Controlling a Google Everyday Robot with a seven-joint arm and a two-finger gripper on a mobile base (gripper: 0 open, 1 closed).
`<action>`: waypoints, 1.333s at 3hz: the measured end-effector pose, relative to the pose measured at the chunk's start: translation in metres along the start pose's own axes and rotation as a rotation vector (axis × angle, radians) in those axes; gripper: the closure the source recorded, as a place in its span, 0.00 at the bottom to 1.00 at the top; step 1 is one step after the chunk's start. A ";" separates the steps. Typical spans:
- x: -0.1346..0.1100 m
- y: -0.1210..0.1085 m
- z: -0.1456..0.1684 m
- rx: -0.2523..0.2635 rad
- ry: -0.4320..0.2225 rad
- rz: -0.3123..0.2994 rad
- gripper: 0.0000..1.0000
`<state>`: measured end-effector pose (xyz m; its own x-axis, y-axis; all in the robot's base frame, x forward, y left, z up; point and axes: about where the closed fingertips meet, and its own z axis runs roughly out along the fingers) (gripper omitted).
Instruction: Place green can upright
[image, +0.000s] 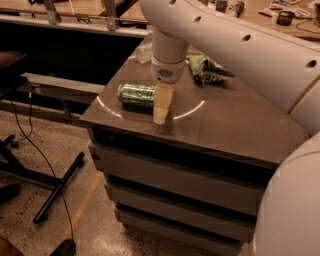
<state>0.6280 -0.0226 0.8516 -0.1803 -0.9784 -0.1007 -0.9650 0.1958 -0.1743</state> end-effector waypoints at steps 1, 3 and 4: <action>0.000 0.000 0.000 0.000 0.000 0.000 0.00; -0.062 0.000 0.001 -0.010 0.052 -0.054 0.00; -0.094 0.006 0.012 -0.009 0.113 -0.089 0.00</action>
Offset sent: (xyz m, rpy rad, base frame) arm 0.0211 0.0718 0.0157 -0.0182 0.0000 0.0643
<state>0.6415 0.0713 0.8485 -0.1133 -0.9932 0.0256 -0.9798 0.1075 -0.1684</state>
